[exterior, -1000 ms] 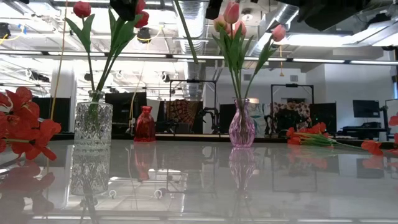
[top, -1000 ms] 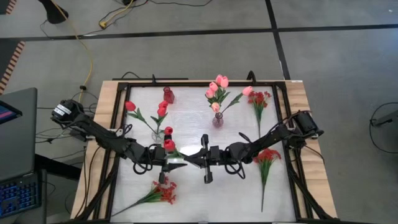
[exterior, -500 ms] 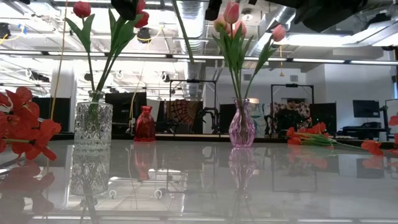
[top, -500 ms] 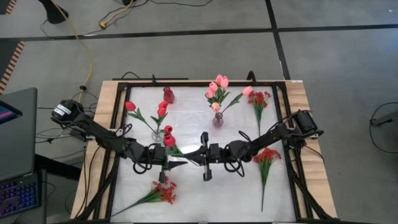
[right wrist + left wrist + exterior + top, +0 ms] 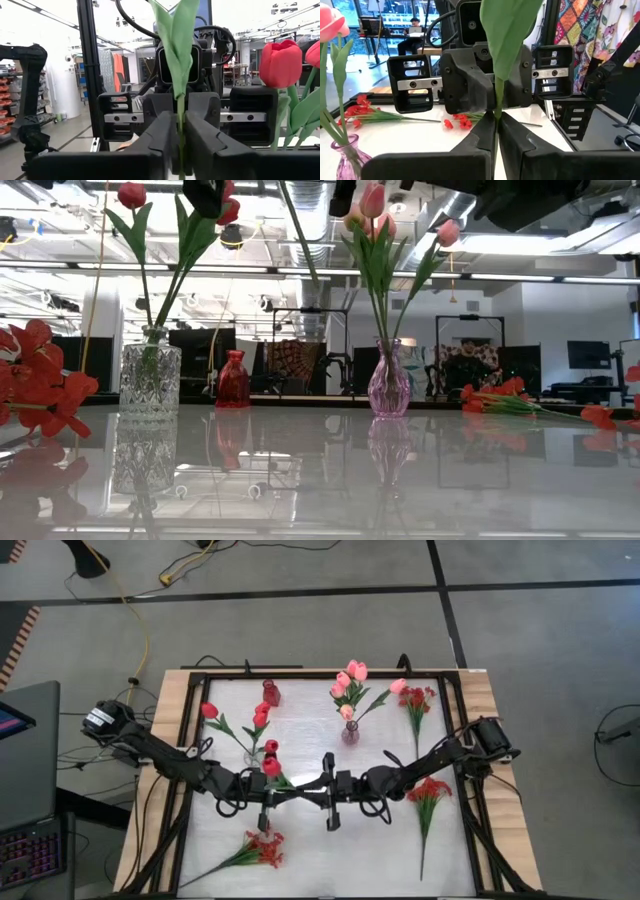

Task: Sort flowers into vase by color
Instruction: Put the red tulip into the transparent vase

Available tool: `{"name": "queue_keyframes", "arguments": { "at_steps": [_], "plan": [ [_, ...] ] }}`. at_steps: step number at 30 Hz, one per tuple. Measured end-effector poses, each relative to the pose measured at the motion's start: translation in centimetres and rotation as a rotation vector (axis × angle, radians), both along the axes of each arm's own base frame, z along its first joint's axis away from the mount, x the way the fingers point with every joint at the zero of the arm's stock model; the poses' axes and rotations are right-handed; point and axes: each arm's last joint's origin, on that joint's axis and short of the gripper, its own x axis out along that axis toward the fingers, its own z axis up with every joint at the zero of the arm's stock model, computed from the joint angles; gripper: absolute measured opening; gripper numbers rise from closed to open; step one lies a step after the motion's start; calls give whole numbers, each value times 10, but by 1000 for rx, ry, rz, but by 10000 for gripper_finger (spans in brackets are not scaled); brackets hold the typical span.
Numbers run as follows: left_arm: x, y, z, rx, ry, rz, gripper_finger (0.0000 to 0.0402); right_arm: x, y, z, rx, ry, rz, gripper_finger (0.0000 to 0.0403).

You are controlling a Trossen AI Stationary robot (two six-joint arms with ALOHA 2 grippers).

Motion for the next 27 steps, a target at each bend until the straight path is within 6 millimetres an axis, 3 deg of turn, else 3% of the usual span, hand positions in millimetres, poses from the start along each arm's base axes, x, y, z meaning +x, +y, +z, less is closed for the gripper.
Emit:
{"name": "queue_keyframes", "arguments": {
  "at_steps": [6, 14, 19, 27],
  "plan": [
    [-5, 2, 4, 14, 16, 1, 0, -2, -1, 2, 9, 67, 7, 167],
    [-28, 15, 20, 32, 72, 62, 0, -19, -3, 29, -47, 179, 6, 299],
    [-56, 26, 36, 15, 94, 107, 0, -31, -1, 37, -77, 277, 22, 327],
    [-109, 45, 48, -27, 163, 115, 0, -31, 1, 27, -53, 372, 30, 325]
  ]
}}
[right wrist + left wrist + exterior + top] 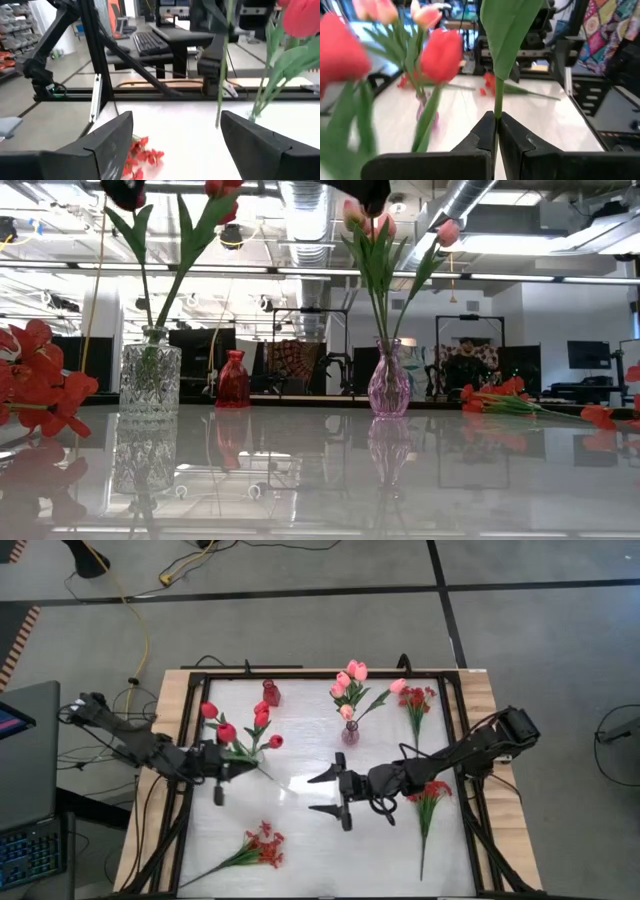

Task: Sort flowers into vase by color
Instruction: Put the red tulip into the transparent vase

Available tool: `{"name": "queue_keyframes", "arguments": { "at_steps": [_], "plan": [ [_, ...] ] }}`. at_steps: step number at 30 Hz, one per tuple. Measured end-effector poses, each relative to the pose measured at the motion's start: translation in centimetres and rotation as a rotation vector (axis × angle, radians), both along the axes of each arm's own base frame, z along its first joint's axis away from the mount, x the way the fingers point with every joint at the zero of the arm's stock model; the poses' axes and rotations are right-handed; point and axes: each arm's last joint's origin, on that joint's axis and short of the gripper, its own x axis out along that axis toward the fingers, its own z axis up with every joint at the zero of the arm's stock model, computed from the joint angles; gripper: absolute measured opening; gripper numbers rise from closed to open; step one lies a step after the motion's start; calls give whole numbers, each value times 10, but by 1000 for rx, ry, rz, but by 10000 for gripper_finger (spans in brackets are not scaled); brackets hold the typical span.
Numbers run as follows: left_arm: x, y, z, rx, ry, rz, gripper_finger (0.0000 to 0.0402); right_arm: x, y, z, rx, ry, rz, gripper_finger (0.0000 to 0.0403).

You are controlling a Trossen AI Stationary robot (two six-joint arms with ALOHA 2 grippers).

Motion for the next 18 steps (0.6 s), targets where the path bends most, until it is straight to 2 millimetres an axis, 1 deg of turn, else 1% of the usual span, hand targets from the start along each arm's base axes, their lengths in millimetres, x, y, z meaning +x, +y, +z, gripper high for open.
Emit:
{"name": "queue_keyframes", "arguments": {
  "at_steps": [5, 9, 18],
  "plan": [
    [-27, 13, -3, -42, 67, -2, 0, 1, -4, -1, 12, 16, -14, 325],
    [-40, 23, -9, -34, 112, 98, 0, 2, -7, 0, 16, 4, -22, 325],
    [-43, 26, -11, 40, 128, 147, 0, 2, -8, -1, 15, 7, -25, 324]
  ]
}}
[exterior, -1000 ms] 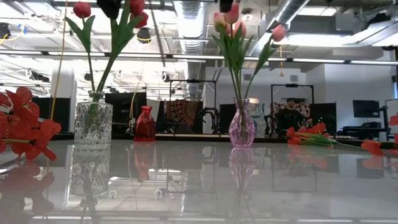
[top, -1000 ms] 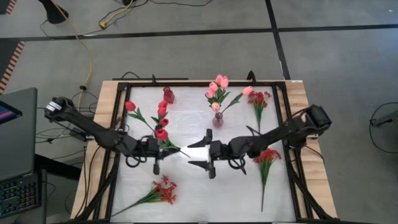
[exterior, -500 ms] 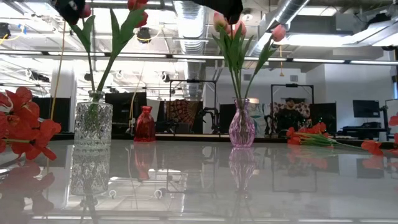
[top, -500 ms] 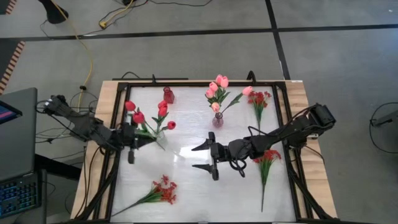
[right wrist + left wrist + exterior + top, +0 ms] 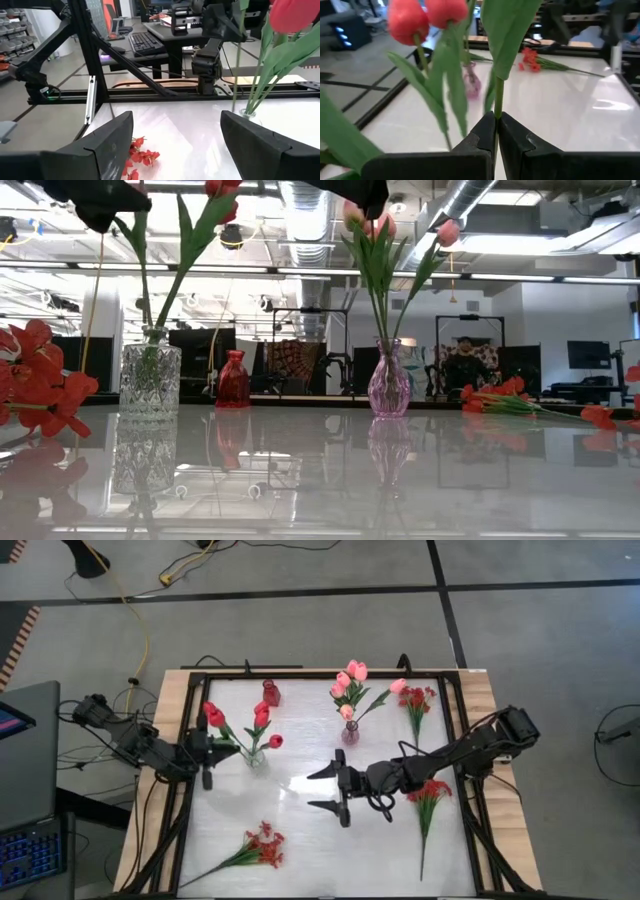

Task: Sort flowers into vase by color
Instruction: Put the red tulip into the transparent vase

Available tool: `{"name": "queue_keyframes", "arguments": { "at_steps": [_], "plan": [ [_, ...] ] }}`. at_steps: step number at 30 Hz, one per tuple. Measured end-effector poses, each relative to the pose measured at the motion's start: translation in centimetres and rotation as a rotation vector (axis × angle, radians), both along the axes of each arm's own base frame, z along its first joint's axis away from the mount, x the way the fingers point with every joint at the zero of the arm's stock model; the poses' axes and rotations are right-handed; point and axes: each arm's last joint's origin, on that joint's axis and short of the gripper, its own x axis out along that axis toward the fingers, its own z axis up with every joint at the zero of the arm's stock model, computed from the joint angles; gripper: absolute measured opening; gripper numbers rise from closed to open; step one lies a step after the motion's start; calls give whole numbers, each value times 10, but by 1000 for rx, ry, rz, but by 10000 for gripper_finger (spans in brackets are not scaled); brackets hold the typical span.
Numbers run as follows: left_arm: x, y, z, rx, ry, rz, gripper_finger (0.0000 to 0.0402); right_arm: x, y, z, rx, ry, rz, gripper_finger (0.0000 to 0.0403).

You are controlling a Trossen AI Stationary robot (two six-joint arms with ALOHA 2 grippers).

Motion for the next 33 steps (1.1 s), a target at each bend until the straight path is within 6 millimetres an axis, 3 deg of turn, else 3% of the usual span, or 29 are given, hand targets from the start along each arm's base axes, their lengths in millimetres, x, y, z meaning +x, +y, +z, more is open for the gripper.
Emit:
{"name": "queue_keyframes", "arguments": {
  "at_steps": [23, 33],
  "plan": [
    [0, 2, -1, 81, 16, 50, 0, 0, 0, 0, 0, -1, 0, 324],
    [3, 0, -18, 88, 39, 51, 0, 0, 0, 0, 0, -1, 0, 324]
  ]
}}
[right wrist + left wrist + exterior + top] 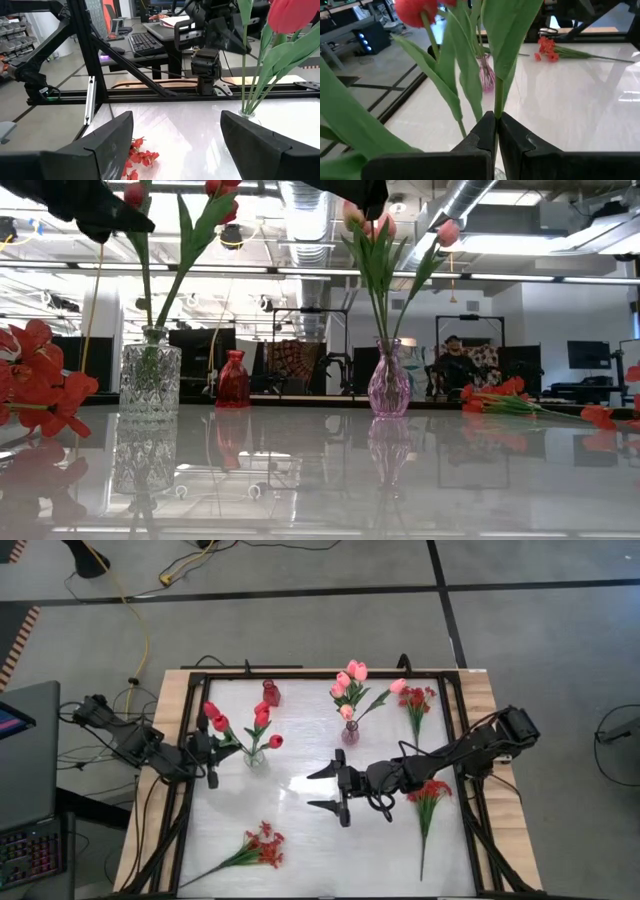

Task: Sort flowers into vase by color
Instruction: Put the red tulip into the transparent vase

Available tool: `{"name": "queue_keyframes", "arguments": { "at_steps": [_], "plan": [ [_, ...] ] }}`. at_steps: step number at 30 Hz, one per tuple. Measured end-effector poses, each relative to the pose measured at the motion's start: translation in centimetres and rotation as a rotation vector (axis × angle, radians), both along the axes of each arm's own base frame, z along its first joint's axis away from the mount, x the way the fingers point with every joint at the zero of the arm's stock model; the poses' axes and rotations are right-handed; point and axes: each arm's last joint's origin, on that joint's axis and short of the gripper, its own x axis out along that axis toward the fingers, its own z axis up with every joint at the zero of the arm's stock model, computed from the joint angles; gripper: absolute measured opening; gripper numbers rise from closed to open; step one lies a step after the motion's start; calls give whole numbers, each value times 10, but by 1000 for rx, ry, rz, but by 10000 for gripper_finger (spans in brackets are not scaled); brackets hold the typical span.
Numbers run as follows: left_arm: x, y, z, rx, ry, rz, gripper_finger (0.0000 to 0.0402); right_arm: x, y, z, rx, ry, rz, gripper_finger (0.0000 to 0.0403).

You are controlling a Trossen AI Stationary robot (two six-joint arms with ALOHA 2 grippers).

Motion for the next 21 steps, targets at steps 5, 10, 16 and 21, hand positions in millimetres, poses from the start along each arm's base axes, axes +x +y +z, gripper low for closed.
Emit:
{"name": "queue_keyframes", "arguments": {
  "at_steps": [5, 10, 16, 21],
  "plan": [
    [3, -2, -12, 1, 7, 0, 0, 0, 0, 0, 0, 0, 0, 324],
    [6, -3, -26, 0, 15, 4, 0, 0, 0, 0, 3, -2, 0, 324],
    [7, -4, -36, -23, 31, 24, 0, 0, 0, 0, 9, -4, -1, 324],
    [8, -4, -46, -30, 32, 26, 0, 0, 0, 0, 9, -4, 0, 324]
  ]
}}
